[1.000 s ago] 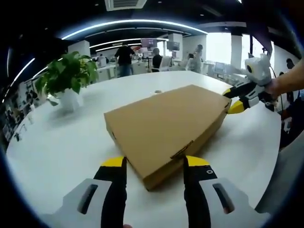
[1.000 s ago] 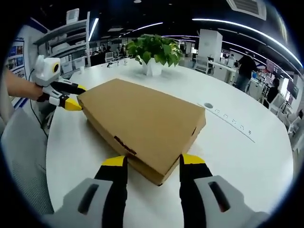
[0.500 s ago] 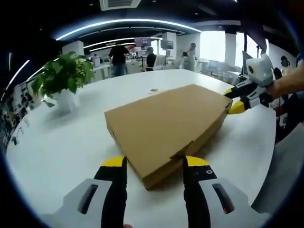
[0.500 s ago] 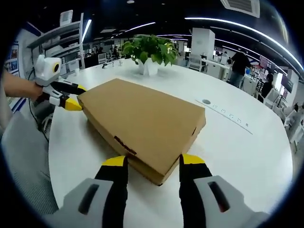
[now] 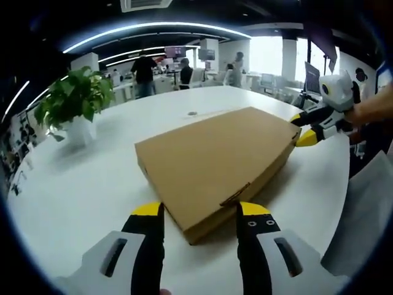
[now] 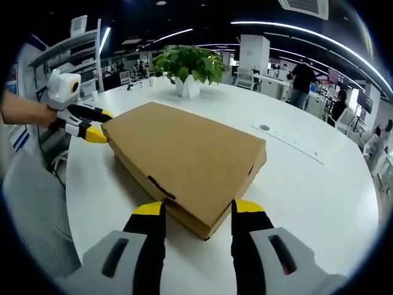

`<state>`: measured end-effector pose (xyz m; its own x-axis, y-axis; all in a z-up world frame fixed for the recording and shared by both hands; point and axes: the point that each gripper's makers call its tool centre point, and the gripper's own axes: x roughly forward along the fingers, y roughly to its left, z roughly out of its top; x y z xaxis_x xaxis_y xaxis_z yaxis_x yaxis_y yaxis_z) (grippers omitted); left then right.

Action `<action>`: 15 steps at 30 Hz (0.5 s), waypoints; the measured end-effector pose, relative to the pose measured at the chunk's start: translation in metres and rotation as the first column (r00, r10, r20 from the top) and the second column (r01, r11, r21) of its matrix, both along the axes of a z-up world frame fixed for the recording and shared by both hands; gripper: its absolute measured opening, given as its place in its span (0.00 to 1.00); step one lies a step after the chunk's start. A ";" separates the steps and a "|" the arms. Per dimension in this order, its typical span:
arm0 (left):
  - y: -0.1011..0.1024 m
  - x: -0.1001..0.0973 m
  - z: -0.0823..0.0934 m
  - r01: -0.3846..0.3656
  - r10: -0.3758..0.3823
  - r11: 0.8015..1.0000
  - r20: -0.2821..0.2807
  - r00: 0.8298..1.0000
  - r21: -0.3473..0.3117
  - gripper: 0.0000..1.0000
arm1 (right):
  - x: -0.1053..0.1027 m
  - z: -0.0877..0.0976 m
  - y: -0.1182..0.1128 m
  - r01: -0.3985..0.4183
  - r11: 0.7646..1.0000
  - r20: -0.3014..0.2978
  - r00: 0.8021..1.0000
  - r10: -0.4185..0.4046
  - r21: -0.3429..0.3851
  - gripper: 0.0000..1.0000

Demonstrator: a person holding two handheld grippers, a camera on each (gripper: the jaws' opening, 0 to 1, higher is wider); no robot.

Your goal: Operate the shoe box by opening the lid, removing the specified soft item, and placing it in the target area until the item is outside and the box remains undamaged.

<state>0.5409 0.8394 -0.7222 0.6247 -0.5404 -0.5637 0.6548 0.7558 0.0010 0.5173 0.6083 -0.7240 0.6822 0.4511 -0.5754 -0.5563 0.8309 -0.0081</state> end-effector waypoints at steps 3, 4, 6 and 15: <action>0.001 -0.001 0.000 0.014 -0.014 1.000 -0.005 1.000 0.004 0.45 | -0.004 0.000 0.001 0.008 1.000 0.000 1.000 -0.008 0.004 0.37; 0.002 -0.002 0.001 0.017 -0.017 1.000 -0.006 1.000 0.004 0.45 | -0.006 0.000 0.002 0.011 1.000 0.000 1.000 -0.011 0.004 0.37; 0.002 -0.003 0.002 0.025 -0.025 1.000 -0.008 1.000 0.005 0.45 | -0.008 0.000 0.003 0.014 1.000 -0.001 1.000 -0.014 0.006 0.37; 0.010 -0.011 0.002 0.054 -0.054 0.999 -0.015 0.998 0.005 0.45 | -0.022 0.000 0.010 0.019 1.000 -0.011 1.000 -0.019 0.007 0.36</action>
<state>0.5301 0.8496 -0.7197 0.5864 -0.5696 -0.5759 0.6944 0.7196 -0.0048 0.4954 0.6185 -0.7238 0.6847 0.4421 -0.5795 -0.5401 0.8416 0.0039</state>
